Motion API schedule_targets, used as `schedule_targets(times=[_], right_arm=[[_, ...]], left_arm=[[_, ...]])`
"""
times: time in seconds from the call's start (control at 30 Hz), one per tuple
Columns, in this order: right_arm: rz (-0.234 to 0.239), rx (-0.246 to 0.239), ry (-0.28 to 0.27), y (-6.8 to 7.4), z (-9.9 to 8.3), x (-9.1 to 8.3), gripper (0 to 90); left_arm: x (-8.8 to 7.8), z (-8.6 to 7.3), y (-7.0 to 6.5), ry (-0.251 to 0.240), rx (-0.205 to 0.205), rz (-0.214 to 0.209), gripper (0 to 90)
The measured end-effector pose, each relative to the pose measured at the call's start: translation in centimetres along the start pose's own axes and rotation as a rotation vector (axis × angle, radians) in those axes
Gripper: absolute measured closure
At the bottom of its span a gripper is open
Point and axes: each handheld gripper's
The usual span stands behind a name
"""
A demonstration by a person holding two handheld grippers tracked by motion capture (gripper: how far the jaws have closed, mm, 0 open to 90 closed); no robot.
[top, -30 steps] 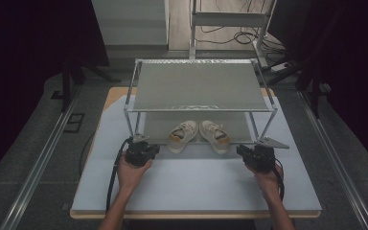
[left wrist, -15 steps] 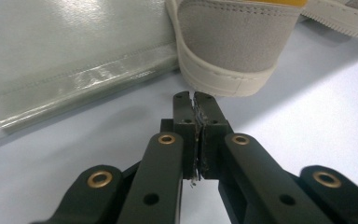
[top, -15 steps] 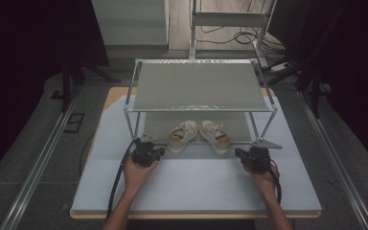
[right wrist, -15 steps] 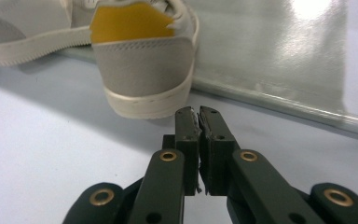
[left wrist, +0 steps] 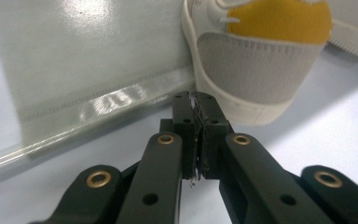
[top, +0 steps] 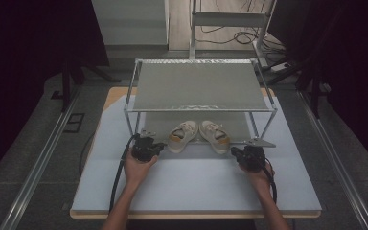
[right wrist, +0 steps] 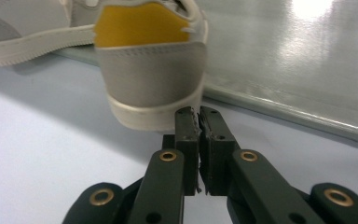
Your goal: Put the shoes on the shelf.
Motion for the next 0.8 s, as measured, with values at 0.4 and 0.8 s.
schedule_targets(times=[0.4, 0.8], right_arm=[[0.013, -0.031, -0.005, 1.5, 0.7, 0.5, 86.1], [0.053, -0.054, -0.009, 3.0, 1.3, 1.6, 85.8]], left_arm=[[1.0, 0.6, -1.9, 0.003, 0.015, -0.041, 88.2], [2.8, 1.6, -4.4, 0.013, 0.033, -0.083, 87.9]])
Point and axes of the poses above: each handheld gripper's, and its own axes: x roughly forward along the jaws, z roughly out of its top, y roughly to its left, and after that the axes turned 3 degrees about -x, right-handed
